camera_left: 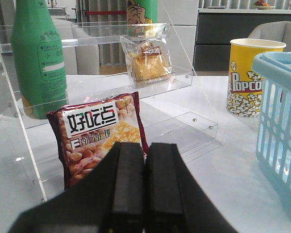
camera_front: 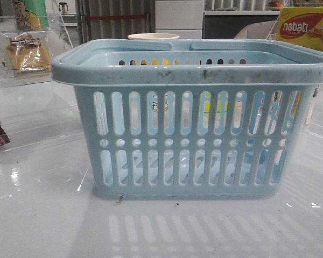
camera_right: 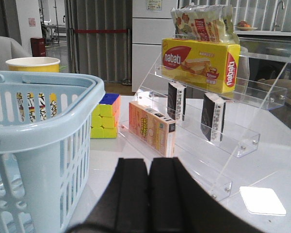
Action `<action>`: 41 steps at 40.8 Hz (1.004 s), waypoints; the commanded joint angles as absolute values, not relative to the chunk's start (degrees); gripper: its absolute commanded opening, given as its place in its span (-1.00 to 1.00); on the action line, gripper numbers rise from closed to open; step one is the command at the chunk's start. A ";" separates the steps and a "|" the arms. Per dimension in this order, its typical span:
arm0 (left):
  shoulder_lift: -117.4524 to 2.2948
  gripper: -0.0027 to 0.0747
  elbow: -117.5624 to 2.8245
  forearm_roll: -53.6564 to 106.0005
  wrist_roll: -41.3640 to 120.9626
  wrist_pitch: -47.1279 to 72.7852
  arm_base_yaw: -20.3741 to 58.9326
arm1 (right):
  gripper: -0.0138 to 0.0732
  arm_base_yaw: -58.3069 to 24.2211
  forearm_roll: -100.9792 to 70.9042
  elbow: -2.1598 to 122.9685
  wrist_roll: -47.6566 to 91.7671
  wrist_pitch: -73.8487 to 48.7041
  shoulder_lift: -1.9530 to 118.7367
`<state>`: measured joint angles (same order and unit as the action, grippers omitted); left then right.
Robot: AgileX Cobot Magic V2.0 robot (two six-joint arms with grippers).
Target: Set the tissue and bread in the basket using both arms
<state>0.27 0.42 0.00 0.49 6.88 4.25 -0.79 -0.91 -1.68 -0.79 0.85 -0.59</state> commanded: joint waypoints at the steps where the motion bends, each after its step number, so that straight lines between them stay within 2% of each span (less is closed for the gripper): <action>1: 1.25 -0.69 0.76 0.00 0.00 1.60 4.33 | -0.55 -0.47 -1.04 -1.33 -0.63 6.36 -1.68; 18: 1.25 -0.69 0.76 0.00 0.00 1.47 4.33 | -0.55 -0.47 -1.04 -1.33 -0.63 6.36 -1.68; 27: 1.25 -0.69 0.55 0.00 0.00 -5.74 4.33 | -0.55 -0.52 -1.04 0.03 -0.69 8.17 -1.68; 32: 1.25 -0.69 -1.36 0.00 0.00 -10.74 4.33 | -0.55 -0.52 -1.04 6.10 -0.69 3.77 -1.68; 41: -0.56 -0.69 -13.04 0.00 0.00 -4.93 4.33 | -0.55 -0.52 -1.04 21.46 -0.69 -7.93 4.66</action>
<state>0.27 -6.87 0.00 0.49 -1.97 4.25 -0.79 -0.91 14.67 -0.79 -8.35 0.67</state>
